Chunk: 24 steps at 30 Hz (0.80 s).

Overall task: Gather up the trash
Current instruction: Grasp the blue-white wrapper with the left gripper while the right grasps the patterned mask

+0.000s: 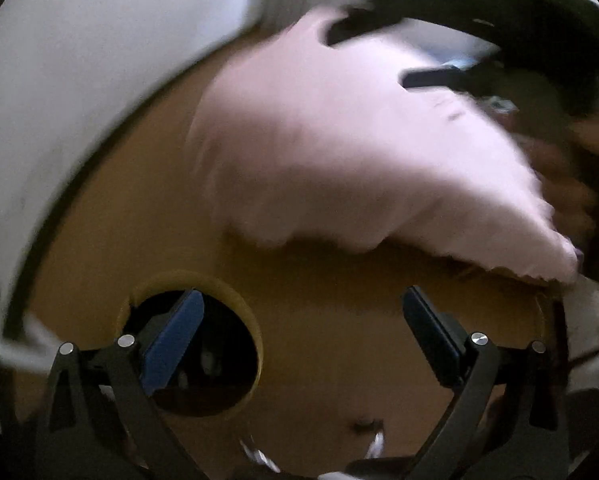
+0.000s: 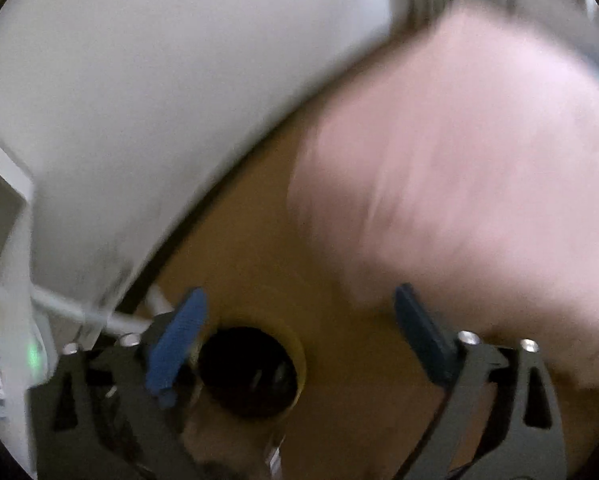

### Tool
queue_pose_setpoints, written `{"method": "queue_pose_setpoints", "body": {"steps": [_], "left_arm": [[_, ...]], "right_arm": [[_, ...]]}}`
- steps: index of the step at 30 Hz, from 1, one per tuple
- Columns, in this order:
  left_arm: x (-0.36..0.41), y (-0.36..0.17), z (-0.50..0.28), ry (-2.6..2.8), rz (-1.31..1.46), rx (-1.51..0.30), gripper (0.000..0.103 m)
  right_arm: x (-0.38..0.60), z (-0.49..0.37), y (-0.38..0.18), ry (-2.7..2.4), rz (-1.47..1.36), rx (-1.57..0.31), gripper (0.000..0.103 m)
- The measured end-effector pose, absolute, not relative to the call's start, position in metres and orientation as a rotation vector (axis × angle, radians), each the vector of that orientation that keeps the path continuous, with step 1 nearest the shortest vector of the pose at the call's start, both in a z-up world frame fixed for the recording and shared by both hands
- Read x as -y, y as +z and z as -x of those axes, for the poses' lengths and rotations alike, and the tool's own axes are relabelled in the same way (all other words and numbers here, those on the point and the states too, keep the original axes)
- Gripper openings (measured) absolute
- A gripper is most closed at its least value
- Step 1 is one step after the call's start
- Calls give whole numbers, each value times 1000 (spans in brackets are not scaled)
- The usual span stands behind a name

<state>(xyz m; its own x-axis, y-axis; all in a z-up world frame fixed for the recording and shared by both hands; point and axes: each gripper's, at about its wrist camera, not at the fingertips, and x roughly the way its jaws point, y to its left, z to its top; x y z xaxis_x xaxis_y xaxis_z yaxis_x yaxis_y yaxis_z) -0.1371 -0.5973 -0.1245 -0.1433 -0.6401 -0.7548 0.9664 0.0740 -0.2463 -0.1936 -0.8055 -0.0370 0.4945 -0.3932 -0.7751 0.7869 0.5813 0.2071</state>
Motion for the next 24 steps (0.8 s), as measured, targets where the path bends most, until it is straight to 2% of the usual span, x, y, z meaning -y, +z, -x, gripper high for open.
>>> {"method": "queue_pose_setpoints", "body": {"steps": [2,5,9,13,17,20,24], "left_arm": [[572,-51,145,-1518,-396,-737,97],[523,21,130,-1483,-291,-620,97],[436,84,84,-1217,-220,-489,97],[333,94,23,-819,-201,-491,97],[210,71,-26,-410,-180,-597,97],[152,54,-44,-291,-173,-690,97],[126,43,-69,-277,-155,-761,97]], "right_arm": [[785,208,17,-830,-461,-605,97],[739,212,84,-872,-264,-397,97],[681,163,109,-685,-194,-332,97],[604,72,95,-381,-135,-438,97],[511,-2,63,-45,-119,-569,97],[422,-39,37,157,-58,-668,97],[361,-70,16,226,0,-746,97]]}}
